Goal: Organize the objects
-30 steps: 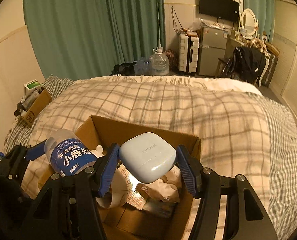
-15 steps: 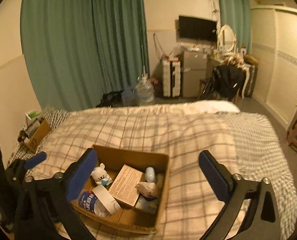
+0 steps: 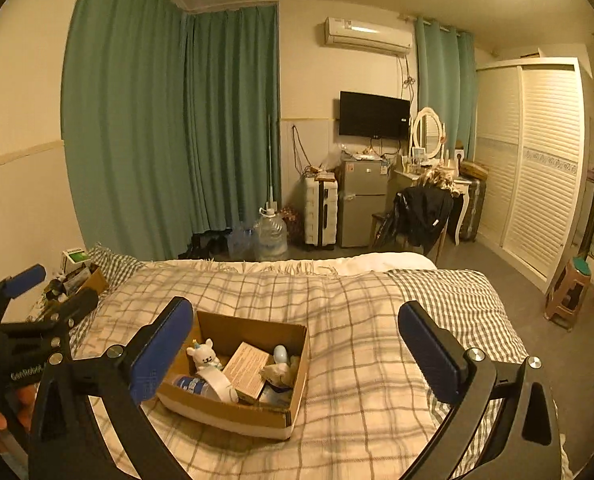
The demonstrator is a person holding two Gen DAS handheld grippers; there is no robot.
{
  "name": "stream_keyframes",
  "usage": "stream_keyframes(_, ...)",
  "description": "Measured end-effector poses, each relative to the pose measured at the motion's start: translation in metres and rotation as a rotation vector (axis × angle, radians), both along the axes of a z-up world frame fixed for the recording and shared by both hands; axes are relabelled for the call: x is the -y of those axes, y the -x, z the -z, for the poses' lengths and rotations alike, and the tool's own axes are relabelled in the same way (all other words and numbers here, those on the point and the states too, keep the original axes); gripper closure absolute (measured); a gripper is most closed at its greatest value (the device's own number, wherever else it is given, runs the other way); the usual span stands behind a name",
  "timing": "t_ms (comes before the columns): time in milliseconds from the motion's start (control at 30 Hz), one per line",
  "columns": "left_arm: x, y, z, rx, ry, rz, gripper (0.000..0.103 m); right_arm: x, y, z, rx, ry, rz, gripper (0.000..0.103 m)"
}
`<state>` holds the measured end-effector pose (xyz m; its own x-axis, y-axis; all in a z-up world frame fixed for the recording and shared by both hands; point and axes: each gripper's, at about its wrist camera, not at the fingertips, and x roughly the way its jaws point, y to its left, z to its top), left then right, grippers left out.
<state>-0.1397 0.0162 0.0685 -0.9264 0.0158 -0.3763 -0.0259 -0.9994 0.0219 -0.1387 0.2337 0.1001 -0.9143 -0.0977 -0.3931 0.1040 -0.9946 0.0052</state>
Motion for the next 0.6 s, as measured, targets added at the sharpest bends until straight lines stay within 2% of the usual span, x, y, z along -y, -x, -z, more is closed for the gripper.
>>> stream_keyframes(100,0.001,-0.013,0.005,-0.015,-0.015,0.004,0.0,0.006,-0.02,0.006,-0.032,-0.016,-0.005,0.0)
stream_keyframes(200,0.002,-0.022,0.014,-0.028,-0.027,0.001,0.0,0.005,-0.04,0.019,-0.112,0.007,0.044,0.0)
stream_keyframes(300,0.004,-0.027,0.03,-0.034,-0.017,-0.019,0.0,0.004,-0.044,0.04,-0.125,0.003,0.078,0.0)
stream_keyframes(600,0.011,-0.025,0.096,-0.003,0.002,-0.08,0.0,0.012,0.001,0.134,0.007,-0.07,0.087,0.0)
